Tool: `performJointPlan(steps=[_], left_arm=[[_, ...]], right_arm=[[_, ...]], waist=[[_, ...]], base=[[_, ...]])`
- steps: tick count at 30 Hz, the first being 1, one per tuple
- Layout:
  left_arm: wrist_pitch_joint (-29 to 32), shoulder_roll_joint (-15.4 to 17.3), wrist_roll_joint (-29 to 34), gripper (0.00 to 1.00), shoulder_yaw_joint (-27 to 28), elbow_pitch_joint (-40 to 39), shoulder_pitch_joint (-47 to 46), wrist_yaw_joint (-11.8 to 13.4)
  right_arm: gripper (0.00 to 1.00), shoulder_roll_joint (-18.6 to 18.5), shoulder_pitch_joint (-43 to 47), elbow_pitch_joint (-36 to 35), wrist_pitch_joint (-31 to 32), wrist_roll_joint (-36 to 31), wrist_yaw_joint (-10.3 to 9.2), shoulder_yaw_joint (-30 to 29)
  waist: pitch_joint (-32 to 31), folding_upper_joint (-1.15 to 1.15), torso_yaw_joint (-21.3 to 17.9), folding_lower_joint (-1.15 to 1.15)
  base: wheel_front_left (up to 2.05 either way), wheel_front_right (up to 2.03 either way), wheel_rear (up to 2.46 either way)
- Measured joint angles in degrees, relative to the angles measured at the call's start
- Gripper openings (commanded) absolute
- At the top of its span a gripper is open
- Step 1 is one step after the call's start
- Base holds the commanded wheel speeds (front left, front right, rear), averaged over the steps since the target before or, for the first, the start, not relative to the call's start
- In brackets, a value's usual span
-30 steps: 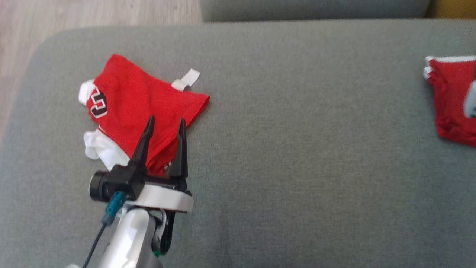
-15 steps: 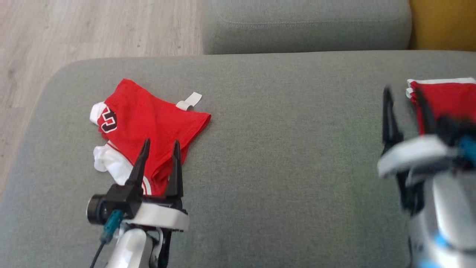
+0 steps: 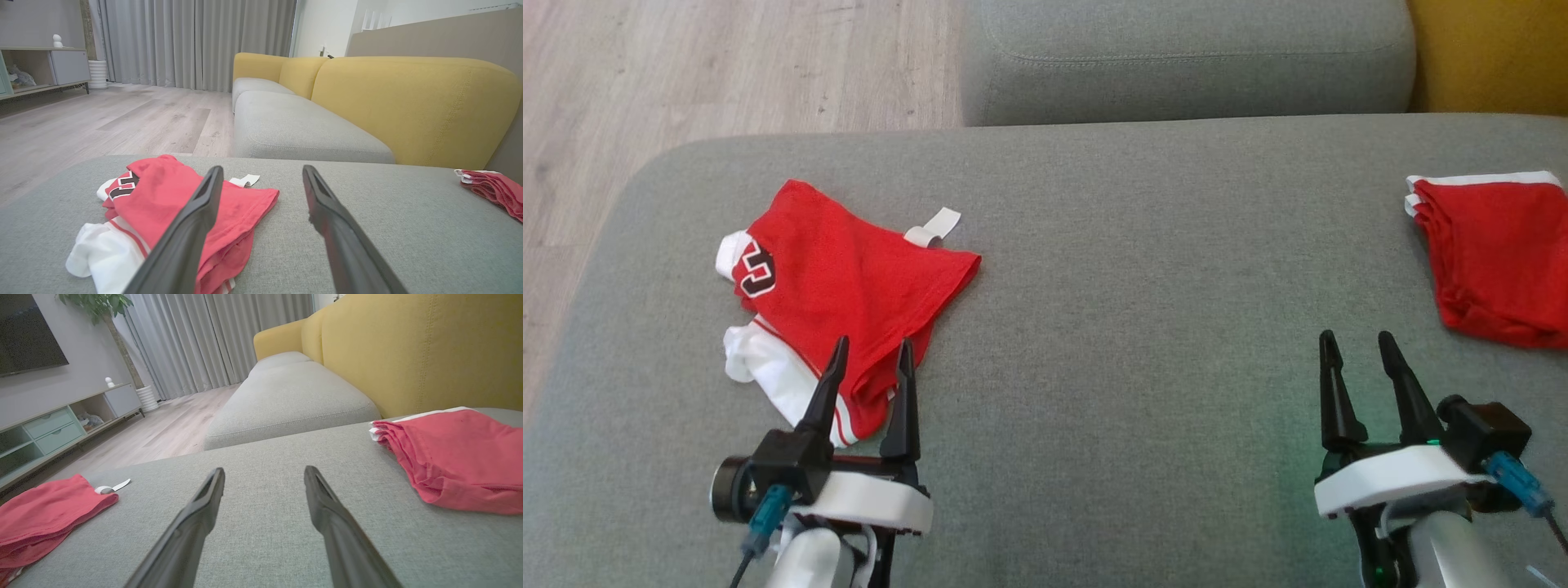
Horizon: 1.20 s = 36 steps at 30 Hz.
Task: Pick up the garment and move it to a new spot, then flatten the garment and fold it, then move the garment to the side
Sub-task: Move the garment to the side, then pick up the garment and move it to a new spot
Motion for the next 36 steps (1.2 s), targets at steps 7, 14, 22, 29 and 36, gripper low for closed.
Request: performJointPlan(steps=[7, 14, 22, 29, 36], left_arm=[[0.0, 0.0, 0.0, 1.00, 0.0, 0.0, -0.1, 0.0], [0.0, 0.0, 0.0, 1.00, -0.5, 0.4, -0.2, 0.0], [0.0, 0.0, 0.0, 1.00, -0.1, 0.9, -0.2, 0.0], [0.0, 0.0, 0.5, 1.00, 0.6, 1.1, -0.1, -0.1], [0.0, 0.0, 0.5, 1.00, 0.6, 1.2, -0.1, -0.1]], right_arm=[[1.00, 0.0, -0.2, -0.2, -0.5, 0.0, -0.01, 0.4], [1.00, 0.0, -0.1, -0.5, -0.5, 1.1, 0.00, 2.2], [1.00, 0.1, 0.3, -1.1, -0.6, 1.3, 0.00, 4.7], [1.00, 0.1, 0.5, -1.3, -0.6, 1.3, 0.00, 7.0], [1.00, 0.1, 1.6, -1.2, -0.6, 1.5, 0.00, 8.9]], waist=[[0.3, 0.00, 0.6, 0.00], [0.0, 0.00, 3.5, 0.00], [-0.5, 0.00, 10.0, 0.00], [-0.8, 0.00, 14.7, 0.00], [-1.1, 0.00, 17.9, 0.00]], base=[[0.00, 0.00, 0.00], [0.00, 0.00, 0.00], [0.00, 0.00, 0.00], [0.00, 0.00, 0.00], [0.00, 0.00, 0.00]])
